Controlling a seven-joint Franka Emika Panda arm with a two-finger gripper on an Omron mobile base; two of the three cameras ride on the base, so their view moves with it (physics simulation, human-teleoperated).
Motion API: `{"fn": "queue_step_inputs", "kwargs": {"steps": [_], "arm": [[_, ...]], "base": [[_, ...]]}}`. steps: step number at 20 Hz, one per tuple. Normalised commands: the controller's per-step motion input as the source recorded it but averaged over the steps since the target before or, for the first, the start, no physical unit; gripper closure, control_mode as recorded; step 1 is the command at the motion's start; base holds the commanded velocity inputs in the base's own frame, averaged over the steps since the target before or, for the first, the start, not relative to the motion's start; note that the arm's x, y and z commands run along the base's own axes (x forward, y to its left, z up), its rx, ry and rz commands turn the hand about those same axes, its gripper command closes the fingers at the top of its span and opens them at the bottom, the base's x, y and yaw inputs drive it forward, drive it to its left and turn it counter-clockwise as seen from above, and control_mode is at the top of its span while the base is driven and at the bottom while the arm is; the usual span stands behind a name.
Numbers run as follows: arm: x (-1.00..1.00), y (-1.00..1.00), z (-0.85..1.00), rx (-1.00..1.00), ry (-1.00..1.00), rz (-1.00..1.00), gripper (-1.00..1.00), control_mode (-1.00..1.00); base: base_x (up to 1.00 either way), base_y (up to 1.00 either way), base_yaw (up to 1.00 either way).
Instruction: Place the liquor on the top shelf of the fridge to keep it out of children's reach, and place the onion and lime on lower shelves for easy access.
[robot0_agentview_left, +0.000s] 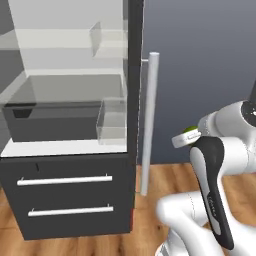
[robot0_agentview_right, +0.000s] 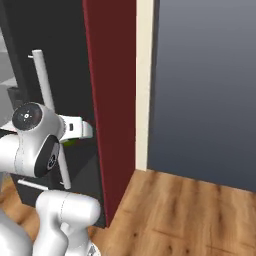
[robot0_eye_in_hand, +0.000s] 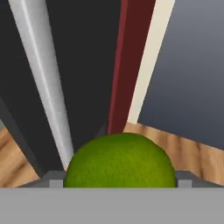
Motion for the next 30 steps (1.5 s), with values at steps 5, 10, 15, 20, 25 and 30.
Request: {"fn": "queue_step_inputs", "kwargs": {"steps": [5, 10, 15, 20, 25, 30], "arm": [[0.0, 0.0, 0.0, 0.0, 0.0, 0.0, 1.0, 1.0], [0.0, 0.0, 0.0, 0.0, 0.0, 0.0, 1.0, 1.0], [0.0, 0.0, 0.0, 0.0, 0.0, 0.0, 1.0, 1.0], [0.0, 0.0, 0.0, 0.0, 0.0, 0.0, 1.0, 1.0], [0.0, 0.0, 0.0, 0.0, 0.0, 0.0, 1.0, 1.0], [0.0, 0.0, 0.0, 0.0, 0.0, 0.0, 1.0, 1.0]], "base": [[-0.41, 0.82, -0.18], [-0.34, 0.8, -0.19], [-0.05, 0.82, -0.15], [0.01, 0.7, -0.15], [0.12, 0.52, -0.17], [0.2, 0.39, -0.17]]}}
